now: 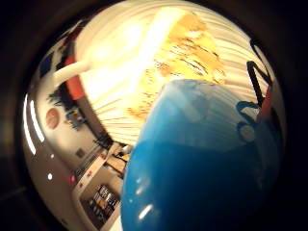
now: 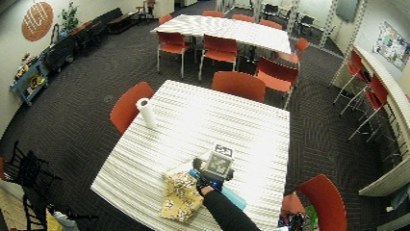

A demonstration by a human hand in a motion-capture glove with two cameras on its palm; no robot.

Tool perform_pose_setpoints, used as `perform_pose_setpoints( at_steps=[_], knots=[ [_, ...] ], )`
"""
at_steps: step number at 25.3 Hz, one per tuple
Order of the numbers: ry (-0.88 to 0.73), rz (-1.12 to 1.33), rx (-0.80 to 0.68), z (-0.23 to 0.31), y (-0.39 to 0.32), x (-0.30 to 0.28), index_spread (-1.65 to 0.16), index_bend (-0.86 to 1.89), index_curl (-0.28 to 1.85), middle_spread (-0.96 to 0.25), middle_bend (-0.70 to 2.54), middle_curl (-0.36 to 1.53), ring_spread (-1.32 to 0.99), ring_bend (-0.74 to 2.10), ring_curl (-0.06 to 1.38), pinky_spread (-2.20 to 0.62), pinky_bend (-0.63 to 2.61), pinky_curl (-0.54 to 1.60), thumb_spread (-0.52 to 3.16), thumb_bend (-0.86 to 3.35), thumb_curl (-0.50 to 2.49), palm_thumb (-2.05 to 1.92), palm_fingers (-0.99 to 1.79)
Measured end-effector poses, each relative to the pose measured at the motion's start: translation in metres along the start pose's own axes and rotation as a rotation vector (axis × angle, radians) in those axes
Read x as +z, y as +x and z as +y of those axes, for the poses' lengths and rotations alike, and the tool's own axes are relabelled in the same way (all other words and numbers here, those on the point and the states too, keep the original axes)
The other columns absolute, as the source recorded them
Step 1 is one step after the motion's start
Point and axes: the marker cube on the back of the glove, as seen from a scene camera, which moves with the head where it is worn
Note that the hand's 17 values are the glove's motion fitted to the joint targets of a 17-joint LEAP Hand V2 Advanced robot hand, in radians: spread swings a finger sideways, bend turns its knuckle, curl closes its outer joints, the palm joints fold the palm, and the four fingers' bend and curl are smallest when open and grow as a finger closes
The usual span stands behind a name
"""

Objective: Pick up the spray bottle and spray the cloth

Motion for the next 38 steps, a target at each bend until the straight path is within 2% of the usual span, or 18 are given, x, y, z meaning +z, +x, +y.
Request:
perform_pose_setpoints(
  at_steps=[3,11,18,25,33,38],
  knots=[
    [-0.027,0.092,0.034,-0.001,-0.004,0.014,-0.14,0.36,0.56,-0.05,0.37,0.51,-0.02,0.22,0.42,0.11,0.17,0.26,0.60,-0.02,0.76,1.12,1.01],
    [-0.042,0.093,0.018,0.001,-0.008,0.029,-0.14,0.33,0.57,-0.05,0.35,0.51,-0.02,0.21,0.42,0.09,0.15,0.28,0.57,-0.02,0.76,1.11,1.04],
    [-0.002,-0.021,-0.110,0.013,-0.021,0.025,-0.15,0.32,0.57,-0.05,0.34,0.52,-0.03,0.20,0.43,0.09,0.14,0.28,0.56,-0.02,0.77,1.10,1.05],
    [0.139,-0.389,-0.330,0.031,-0.007,-0.002,-0.15,0.32,0.58,-0.05,0.33,0.52,-0.03,0.19,0.43,0.08,0.14,0.28,0.55,-0.02,0.77,1.10,1.05],
    [0.375,-1.131,-0.631,0.062,0.050,-0.038,-0.15,0.32,0.59,-0.05,0.34,0.53,-0.03,0.19,0.43,0.08,0.12,0.28,0.55,-0.02,0.78,1.12,1.02],
    [0.516,-1.352,-0.620,0.091,0.078,-0.054,-0.15,0.33,0.59,-0.05,0.34,0.53,-0.04,0.19,0.43,0.09,0.12,0.27,0.55,-0.02,0.78,1.12,1.00]
  ],
)
